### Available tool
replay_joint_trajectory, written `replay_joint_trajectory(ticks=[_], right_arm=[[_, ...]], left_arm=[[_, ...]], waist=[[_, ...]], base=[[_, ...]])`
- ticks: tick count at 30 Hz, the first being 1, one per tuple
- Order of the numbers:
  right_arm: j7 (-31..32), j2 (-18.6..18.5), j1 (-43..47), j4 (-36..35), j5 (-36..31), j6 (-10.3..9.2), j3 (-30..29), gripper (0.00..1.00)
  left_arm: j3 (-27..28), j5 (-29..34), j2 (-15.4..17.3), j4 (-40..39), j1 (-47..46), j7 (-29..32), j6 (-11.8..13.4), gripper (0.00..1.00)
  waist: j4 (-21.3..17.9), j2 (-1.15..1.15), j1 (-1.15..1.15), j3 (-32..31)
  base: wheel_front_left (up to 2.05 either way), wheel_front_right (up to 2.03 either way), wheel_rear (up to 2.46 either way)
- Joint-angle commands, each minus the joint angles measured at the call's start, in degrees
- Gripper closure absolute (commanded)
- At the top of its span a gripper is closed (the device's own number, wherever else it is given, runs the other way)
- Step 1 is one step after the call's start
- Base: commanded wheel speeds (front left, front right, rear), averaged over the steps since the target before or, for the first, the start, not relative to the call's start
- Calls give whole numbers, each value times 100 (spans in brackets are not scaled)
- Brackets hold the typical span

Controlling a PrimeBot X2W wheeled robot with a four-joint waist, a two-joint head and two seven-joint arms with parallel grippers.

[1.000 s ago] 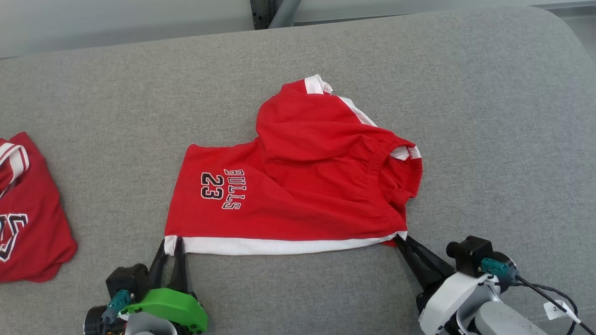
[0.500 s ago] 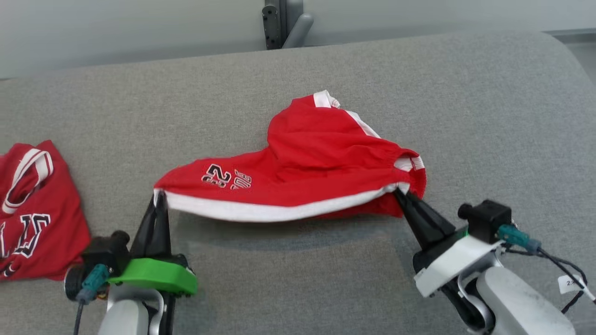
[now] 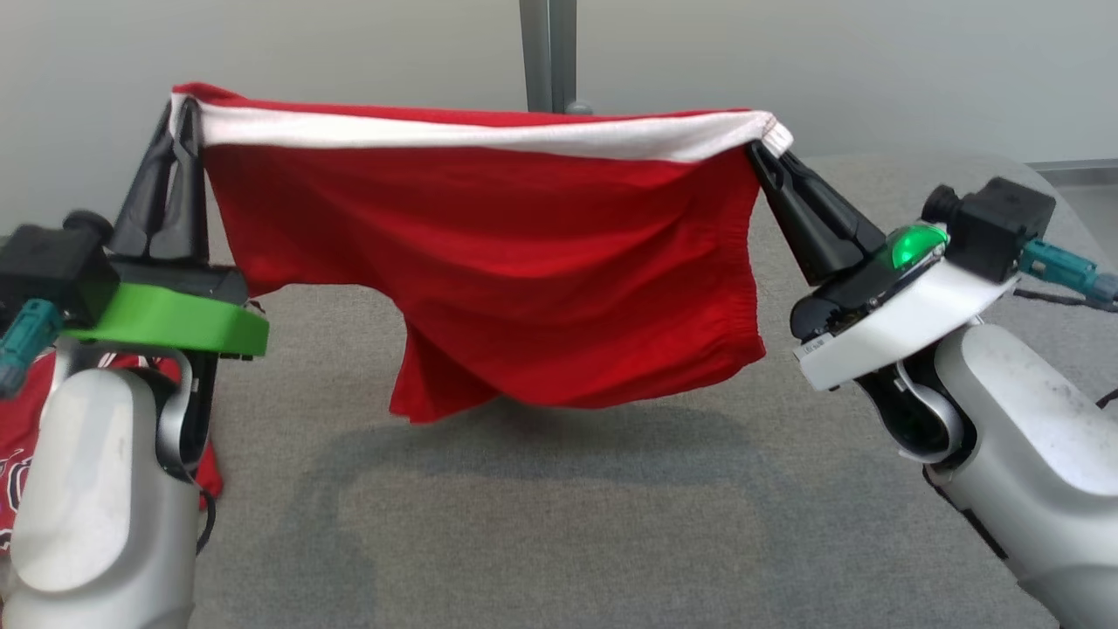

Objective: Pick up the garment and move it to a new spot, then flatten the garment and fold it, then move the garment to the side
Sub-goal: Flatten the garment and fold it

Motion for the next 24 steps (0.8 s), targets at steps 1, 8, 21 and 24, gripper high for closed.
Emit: replay_joint_trajectory(ticks=[1,8,21,24], right_arm=[[69,-74,-179,33,74,-2,71,100],[625,-339,-1479,571,419,-2,621,100],[-29,-318,-4231,2449,-577,-3,1019,100],[-31,-358,-3735,2527,-651,-3,1353,100]], left_arm=[[-6,-65,97,78,-178,150,-21,100],[-190,-250,92,696,-1385,924,-21,100],[-519,339,-23,2154,-4012,-103,188,100],[-550,216,-201,2519,-3400,-150,150,100]], waist=[[45,17,0,124],[211,17,0,1432],[523,17,0,2541],[547,17,0,2412]], base=[[0,0,0],[0,0,0],[0,0,0],[0,0,0]])
